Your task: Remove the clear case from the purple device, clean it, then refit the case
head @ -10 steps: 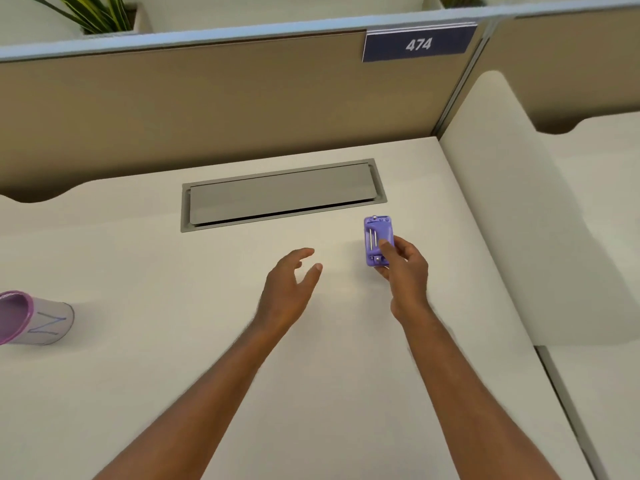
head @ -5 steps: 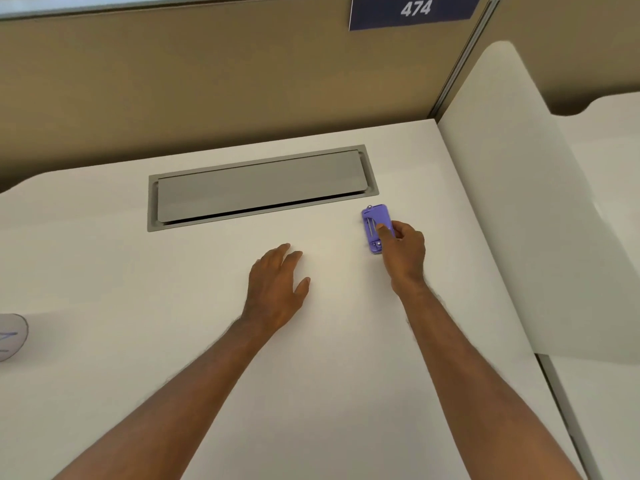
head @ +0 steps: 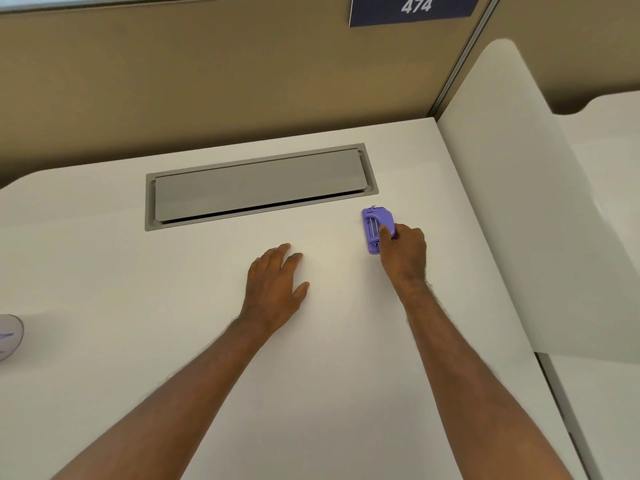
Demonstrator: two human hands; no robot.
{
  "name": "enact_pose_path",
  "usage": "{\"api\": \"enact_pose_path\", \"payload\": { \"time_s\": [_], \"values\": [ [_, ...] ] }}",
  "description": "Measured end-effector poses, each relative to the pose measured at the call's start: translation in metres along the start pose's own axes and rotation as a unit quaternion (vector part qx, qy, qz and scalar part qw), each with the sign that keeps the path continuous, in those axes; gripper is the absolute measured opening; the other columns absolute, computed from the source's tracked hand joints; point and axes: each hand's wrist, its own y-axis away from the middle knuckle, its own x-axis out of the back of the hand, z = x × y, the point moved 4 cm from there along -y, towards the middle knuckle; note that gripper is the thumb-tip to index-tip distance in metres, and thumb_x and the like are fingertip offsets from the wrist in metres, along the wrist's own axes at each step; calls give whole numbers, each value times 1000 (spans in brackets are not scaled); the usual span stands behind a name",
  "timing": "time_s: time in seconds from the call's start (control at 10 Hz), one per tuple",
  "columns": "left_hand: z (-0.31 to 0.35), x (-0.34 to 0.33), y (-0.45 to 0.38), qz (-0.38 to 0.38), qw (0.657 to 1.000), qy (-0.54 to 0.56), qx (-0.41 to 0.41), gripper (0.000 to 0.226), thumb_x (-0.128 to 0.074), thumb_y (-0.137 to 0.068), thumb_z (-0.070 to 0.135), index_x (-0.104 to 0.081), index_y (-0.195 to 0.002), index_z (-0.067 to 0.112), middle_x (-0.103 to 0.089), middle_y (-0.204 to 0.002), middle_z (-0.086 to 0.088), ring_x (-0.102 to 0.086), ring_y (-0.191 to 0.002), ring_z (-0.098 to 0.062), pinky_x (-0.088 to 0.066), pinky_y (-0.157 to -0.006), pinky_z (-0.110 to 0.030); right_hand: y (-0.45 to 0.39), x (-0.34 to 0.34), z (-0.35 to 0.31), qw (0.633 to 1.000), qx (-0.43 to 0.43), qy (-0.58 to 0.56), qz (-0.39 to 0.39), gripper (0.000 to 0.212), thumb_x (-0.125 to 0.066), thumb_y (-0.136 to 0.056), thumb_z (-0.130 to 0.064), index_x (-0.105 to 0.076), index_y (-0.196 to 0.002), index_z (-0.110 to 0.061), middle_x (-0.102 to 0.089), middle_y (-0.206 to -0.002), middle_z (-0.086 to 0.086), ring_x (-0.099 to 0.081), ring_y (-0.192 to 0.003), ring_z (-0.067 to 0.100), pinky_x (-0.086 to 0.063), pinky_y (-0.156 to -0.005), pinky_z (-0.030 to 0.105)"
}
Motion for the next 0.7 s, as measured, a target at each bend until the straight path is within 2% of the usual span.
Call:
{"api": "enact_pose_path", "payload": {
  "time_s": [0.3,0.5,0.6,0.7],
  "values": [
    [3,4,2,-13,1000,-14,-3,62,-55,-99,44,-38,-155,21,-25,-169,-5,-23,-154,-26,-20,-124,-42,3,3,-2,1000,-3,25,-11,28,-50,-104,-28,-51,-81,-11,-54,-91,16,-47,-79,29,-37,-71,32],
    [4,8,2,-13,1000,-16,-21,62,-54,-100,43,-38,-155,20,-25,-169,-5,-24,-153,-26,-21,-123,-42,7,4,-3,1000,3,5,-5,31,-49,-104,-28,-56,-84,-6,-58,-88,17,-52,-79,31,-38,-66,29],
    [-1,11,2,-3,1000,-10,-26,61,-51,-101,43,-37,-155,19,-26,-168,-5,-25,-153,-26,-22,-124,-42,14,6,-1,999,7,-37,5,36,-47,-106,-32,-64,-112,-1,-66,-107,15,-61,-97,32,-46,-75,29],
    [-8,17,5,6,999,-12,-29,61,-49,-103,41,-35,-156,17,-27,-168,-5,-26,-153,-26,-21,-125,-42,25,10,1,998,19,-54,33,47,-48,-106,-36,-51,-143,-6,-58,-137,13,-57,-122,29,-49,-94,37]
  ]
}}
